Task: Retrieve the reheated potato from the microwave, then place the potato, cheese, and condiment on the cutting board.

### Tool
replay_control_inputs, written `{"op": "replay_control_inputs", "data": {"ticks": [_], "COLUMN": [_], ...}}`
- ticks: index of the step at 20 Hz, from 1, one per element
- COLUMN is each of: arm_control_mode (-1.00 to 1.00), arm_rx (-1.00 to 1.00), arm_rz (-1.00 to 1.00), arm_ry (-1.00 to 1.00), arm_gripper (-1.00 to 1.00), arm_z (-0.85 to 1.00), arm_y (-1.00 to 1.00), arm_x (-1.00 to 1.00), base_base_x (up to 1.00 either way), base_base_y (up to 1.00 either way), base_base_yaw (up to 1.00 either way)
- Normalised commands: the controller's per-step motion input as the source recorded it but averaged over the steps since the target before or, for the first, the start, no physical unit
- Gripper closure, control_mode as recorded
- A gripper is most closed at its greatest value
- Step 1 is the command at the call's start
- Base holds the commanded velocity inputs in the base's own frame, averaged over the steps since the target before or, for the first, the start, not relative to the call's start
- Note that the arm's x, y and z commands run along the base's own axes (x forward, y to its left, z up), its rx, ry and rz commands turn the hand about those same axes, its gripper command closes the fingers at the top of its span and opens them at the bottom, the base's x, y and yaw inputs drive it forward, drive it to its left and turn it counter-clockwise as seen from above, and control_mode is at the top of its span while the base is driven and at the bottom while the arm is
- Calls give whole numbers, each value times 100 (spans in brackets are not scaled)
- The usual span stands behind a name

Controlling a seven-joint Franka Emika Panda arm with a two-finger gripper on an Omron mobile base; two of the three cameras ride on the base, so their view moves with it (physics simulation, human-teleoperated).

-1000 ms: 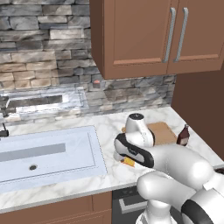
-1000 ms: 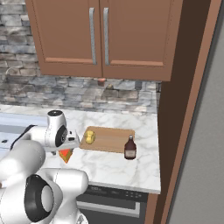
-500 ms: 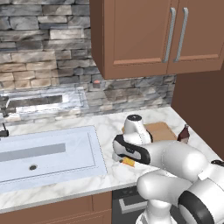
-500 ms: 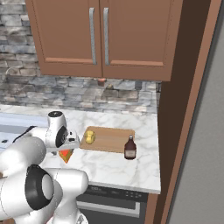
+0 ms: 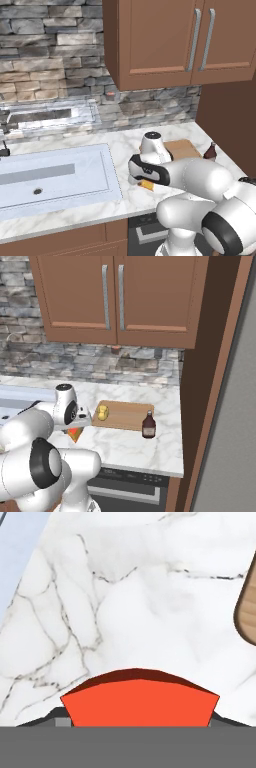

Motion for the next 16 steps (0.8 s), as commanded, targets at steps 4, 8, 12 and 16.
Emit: {"op": "replay_control_inputs", "data": {"ticks": [4,8,12,16], "arm_control_mode": [-100,-100,-100,-100], "arm_rx": [2,1,0,0], "arm_rz": [0,0,-3,-7], "arm_ry": [-2,-1,0,0], "arm_gripper": [100,100,100,100], "arm_z": [-3,4,21,28], "arm_y": [-7,-13,-21,-30], "arm_x": [-6,-3,0,0], "base_base_x": [0,0,0,0], "base_base_y": [0,0,0,0], "base_base_yaw": [0,0,0,0]}}
